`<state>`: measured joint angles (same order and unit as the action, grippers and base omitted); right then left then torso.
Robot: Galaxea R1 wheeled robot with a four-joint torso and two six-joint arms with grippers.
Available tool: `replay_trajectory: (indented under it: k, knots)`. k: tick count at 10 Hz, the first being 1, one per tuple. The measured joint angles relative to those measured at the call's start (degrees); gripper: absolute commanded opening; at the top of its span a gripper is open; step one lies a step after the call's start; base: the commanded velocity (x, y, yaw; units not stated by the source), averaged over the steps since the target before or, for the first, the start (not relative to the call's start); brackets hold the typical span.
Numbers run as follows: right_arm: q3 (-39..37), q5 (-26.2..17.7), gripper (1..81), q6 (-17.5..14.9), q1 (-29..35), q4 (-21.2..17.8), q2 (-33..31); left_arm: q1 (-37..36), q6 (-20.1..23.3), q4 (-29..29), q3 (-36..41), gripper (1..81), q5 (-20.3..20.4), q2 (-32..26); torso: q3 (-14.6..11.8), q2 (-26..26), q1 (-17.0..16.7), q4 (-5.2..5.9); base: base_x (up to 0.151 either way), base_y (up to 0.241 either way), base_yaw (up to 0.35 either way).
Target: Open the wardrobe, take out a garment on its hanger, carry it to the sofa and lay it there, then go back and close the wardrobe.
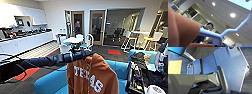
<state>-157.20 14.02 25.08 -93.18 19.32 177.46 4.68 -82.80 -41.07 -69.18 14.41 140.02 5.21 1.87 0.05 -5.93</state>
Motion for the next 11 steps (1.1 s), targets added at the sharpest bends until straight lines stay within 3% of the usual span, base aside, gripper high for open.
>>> replay_trajectory:
  k: [2, 8, 11]
  knots:
    - [0.0, 0.0, 81.1, 0.0, 0.0, 0.0, 0.0, 0.0, 0.0, 0.0, 0.0, 1.0, 0.1, 0.0, 0.0, 0.0, 0.0, 0.0, 0.071, 0.0, 0.0]
    - [0.0, 0.1, 81.1, 0.0, -0.1, 0.0, 0.0, -0.1, 0.1, -0.1, -0.2, 1.0, 0.1, 0.0, 0.5, 0.0, 0.0, 0.0, 0.0, 0.0, 0.0]
    - [0.0, 0.1, 81.1, 0.0, 0.4, 0.0, 0.0, 0.0, 0.1, -0.1, -1.1, 1.0, 0.6, 0.6, 5.2, 0.0, 0.0, 0.0, 0.0, 0.0, 0.0]
